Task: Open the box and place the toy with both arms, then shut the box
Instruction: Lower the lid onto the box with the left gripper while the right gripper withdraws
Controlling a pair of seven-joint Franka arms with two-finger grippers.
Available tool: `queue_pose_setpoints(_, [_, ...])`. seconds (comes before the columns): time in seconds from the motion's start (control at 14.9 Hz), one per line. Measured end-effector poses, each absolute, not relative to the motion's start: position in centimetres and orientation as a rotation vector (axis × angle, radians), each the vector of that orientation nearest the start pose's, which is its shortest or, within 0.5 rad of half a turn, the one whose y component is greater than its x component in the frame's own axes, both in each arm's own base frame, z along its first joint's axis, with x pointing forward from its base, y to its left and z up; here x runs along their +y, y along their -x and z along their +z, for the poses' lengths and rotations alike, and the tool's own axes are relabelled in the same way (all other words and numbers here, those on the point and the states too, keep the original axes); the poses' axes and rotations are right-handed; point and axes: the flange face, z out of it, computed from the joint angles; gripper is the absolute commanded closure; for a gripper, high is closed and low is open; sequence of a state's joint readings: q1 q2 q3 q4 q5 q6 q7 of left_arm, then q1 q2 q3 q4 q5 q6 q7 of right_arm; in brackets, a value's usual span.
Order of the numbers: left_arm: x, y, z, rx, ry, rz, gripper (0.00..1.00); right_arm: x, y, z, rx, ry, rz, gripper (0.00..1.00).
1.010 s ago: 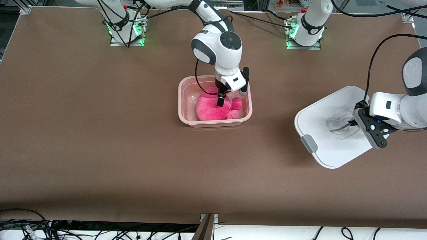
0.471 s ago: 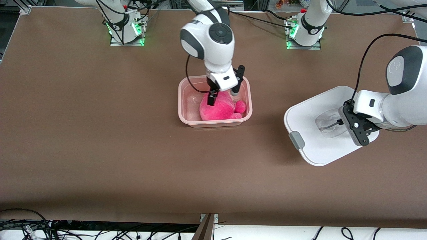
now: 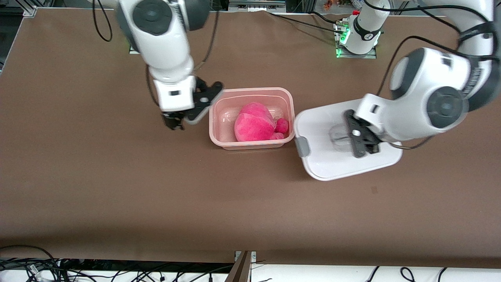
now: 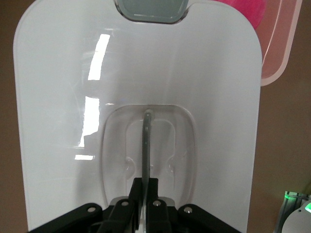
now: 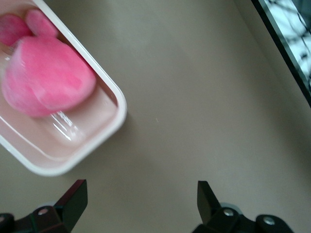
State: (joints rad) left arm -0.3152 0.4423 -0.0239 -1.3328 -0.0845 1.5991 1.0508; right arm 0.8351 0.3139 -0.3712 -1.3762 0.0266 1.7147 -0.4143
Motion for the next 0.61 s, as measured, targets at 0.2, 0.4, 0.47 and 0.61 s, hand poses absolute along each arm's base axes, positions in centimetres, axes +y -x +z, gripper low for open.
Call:
queue_pose_setpoints(0.2, [-32.5, -60.1, 44.6, 2.221, 2.399, 0.179, 1.0, 25.2, -57.5, 58.1, -1.172, 2.939, -0.016, 0.0])
queue_pose_setpoints(0.4, [-40.6, -56.3, 42.1, 2.283, 2.322, 0.172, 1.0, 16.9, -57.6, 60.6, -0.959, 2.962, 0.015, 0.0])
queue_pose_setpoints(0.47, [-42.8, -55.2, 41.2, 2.299, 2.301, 0.164, 1.0, 14.8, -57.2, 61.3, -0.912, 2.956, 0.025, 0.0])
queue_pose_setpoints(0.61, [-46.3, -53.1, 39.8, 2.311, 2.28, 0.151, 1.0, 11.8, -56.1, 61.9, -0.834, 2.939, 0.039, 0.0])
